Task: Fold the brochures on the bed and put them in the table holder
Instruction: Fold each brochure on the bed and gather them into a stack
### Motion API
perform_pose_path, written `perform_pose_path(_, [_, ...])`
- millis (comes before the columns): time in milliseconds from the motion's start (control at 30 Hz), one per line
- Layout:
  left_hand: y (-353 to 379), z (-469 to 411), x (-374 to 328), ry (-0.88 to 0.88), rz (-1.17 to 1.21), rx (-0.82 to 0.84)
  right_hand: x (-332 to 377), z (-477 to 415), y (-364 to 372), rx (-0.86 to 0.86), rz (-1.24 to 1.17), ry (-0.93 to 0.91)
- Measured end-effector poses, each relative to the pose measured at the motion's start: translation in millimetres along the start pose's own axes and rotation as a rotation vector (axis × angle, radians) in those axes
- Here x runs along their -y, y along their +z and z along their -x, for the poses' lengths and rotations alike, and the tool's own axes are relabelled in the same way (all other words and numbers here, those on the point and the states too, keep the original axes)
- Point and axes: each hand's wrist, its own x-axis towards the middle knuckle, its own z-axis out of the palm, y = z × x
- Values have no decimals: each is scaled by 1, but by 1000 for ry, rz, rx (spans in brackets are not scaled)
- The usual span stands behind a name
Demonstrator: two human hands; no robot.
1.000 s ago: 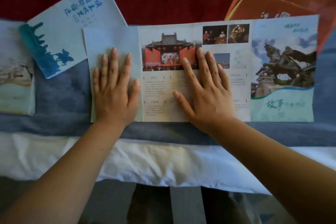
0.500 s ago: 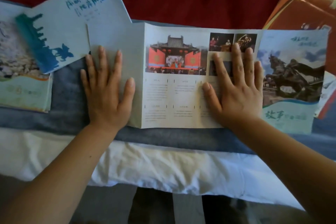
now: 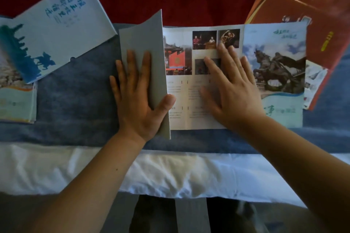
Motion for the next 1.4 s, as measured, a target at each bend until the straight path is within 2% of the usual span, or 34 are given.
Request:
perform_pose_path(67, [6, 0, -10, -7, -4, 10, -14, 11, -9, -47, 69, 2])
perform_pose_path(200, [15, -1, -25, 11, 27, 21, -56, 38, -21, -86, 117, 191])
perform_pose_path(267, [19, -3, -32, 18, 25, 16, -78, 50, -24, -88, 89, 216])
perform_pose_path(400, [27, -5, -44, 21, 31, 11, -101, 62, -16, -50, 42, 147])
perform_pose_path(900, [47, -6, -92, 68, -35, 28, -104, 61, -3, -127, 50, 133])
perform_pose_path(1000, [58, -2, -102, 131, -141, 43, -104, 60, -2, -144, 53, 128])
perform_pose_path(1200, [89, -3, -109, 92, -415, 16, -105, 61, 1, -169, 49, 121])
perform_pose_path(1400, [99, -4, -102, 128, -411, -43, -104, 60, 3, -181, 43, 128])
